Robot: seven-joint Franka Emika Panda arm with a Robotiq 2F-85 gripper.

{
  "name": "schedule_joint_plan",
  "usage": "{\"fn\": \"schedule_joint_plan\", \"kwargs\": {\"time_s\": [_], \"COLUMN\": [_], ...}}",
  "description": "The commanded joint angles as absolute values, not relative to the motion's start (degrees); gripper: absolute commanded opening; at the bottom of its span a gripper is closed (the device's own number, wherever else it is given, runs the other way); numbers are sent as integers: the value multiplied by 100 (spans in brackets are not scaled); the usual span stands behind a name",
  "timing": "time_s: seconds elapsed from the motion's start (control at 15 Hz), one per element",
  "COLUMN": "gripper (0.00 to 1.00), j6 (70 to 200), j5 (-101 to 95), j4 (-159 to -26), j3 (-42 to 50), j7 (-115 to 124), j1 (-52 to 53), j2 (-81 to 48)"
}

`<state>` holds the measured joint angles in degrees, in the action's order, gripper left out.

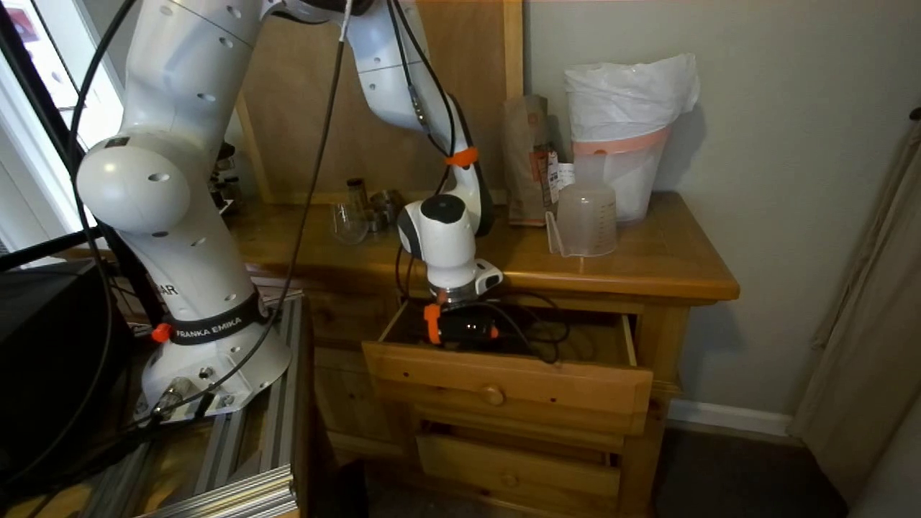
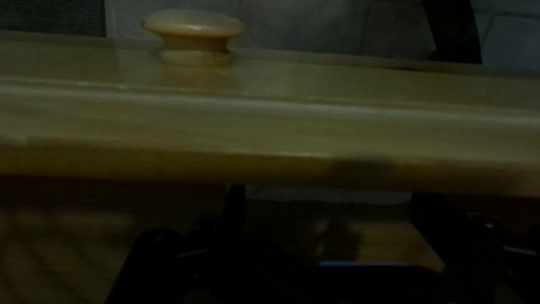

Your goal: Open the top right drawer, remove the white towel from it and put it on the dresser

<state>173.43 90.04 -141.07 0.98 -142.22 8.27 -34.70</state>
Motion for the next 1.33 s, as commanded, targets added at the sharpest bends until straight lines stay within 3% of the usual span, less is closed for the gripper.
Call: {"fn": "schedule_joint_plan", "kwargs": {"time_s": [0.0,0.87,0.93,1.0,1.27], "gripper": [100,100,75,74,44], "j6": [17459,17424,17438,17466,17482], "j5": [9153,9149,9166,9169,9161], "j4": [-13826,-13538,-13516,-13501,-13522], "j3": [116,223,225,230,241], "j7": [-14594,-14678,-14691,-14690,-14710], "j1": [823,811,816,830,851], "j2": [-3743,-4169,-4189,-4203,-4151]}}
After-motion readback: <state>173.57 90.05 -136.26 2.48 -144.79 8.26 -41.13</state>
